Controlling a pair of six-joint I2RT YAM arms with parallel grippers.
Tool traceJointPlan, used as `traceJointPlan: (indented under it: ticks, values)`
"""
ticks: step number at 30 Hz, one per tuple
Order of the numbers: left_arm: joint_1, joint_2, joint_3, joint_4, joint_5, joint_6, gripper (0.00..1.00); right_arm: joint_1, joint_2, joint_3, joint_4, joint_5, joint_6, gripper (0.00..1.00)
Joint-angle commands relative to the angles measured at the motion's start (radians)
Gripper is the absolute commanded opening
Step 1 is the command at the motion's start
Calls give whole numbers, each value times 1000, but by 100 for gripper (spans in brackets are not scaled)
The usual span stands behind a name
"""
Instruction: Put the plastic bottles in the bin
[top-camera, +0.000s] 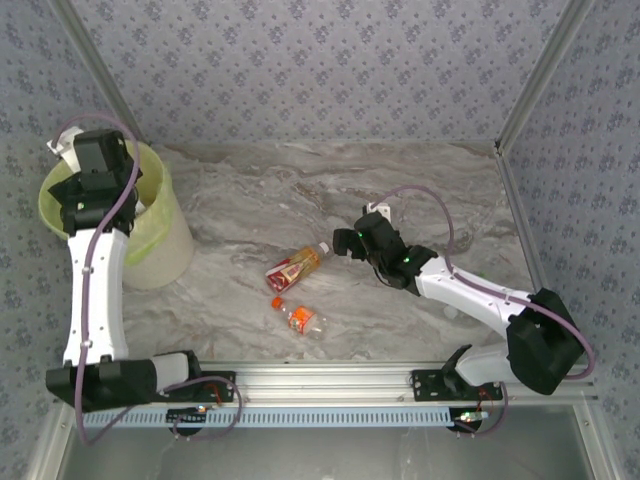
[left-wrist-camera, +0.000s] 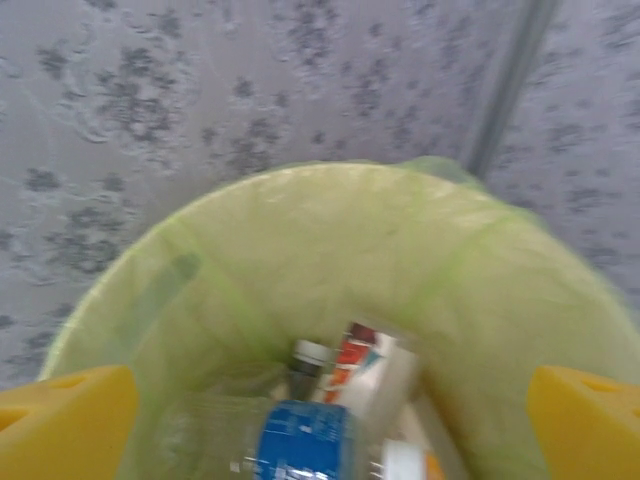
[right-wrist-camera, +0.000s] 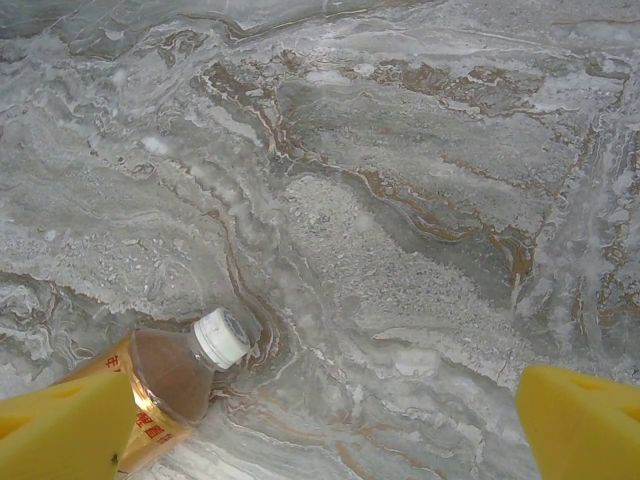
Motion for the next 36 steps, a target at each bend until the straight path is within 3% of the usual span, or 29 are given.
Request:
traceJointPlan:
  ticks: [1, 9, 21, 29, 36]
  values:
    - [5, -62, -30, 92, 231, -29, 99, 5, -18, -2, 7, 3, -19, 100]
    - [-15, -90, -21, 91, 528, -91, 99, 7, -19, 0, 6, -5, -45, 99]
    - [-264, -113, -105, 217, 799, -9, 99, 24, -80, -29, 19, -81, -208, 100]
    - [-384, -105, -165, 240, 867, -5, 99, 47, -144, -52, -20, -165, -328, 100]
    - [-402, -105, -220, 229, 835, -10, 99, 95, -161, -67, -57, -343, -489, 99]
